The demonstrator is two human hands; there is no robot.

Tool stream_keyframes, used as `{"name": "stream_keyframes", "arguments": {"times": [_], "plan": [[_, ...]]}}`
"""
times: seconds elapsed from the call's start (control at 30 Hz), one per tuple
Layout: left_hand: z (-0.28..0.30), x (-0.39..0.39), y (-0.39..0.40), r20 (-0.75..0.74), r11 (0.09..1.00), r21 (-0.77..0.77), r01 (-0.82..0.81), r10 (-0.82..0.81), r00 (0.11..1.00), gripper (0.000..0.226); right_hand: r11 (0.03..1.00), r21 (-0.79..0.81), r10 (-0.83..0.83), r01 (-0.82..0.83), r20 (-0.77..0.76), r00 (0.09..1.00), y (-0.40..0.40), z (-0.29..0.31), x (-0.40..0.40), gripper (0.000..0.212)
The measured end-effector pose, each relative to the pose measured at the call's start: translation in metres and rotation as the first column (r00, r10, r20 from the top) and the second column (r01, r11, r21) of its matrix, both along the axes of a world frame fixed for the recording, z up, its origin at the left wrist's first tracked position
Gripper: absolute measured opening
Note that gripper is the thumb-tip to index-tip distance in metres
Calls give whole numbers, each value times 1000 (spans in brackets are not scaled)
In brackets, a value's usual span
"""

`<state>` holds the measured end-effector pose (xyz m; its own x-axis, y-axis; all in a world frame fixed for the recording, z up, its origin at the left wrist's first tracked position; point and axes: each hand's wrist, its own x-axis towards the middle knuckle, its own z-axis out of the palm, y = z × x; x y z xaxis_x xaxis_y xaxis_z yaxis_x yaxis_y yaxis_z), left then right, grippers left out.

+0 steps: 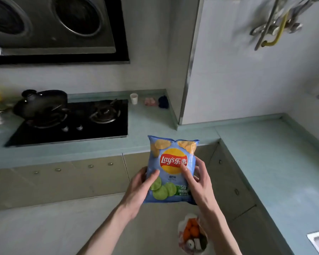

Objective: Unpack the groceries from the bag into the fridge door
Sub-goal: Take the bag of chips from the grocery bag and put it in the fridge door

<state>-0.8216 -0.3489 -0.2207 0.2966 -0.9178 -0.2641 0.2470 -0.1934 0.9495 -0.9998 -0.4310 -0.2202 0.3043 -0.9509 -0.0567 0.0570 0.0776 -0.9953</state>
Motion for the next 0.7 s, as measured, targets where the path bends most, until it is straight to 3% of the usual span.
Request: {"name": "stream_keyframes", "arguments": {"times": [0.17,0.37,0.57,0.7], "plan": [[12,8,33,50,983,-15,-184,184,982,51,978,-33,205,-205,-23,979,5,12,22,40],[30,24,88,133,926,-52,-375,378,916,52,919,-38,393,-393,16,919,32,34,60,34],[51,48,166,193,827,-93,-554,561,805,37,813,-85,580,-576,19,815,83,59,115,32],[59,68,227,217,737,-122,-665,673,707,46,721,-102,690,-686,14,724,132,71,154,35]]}}
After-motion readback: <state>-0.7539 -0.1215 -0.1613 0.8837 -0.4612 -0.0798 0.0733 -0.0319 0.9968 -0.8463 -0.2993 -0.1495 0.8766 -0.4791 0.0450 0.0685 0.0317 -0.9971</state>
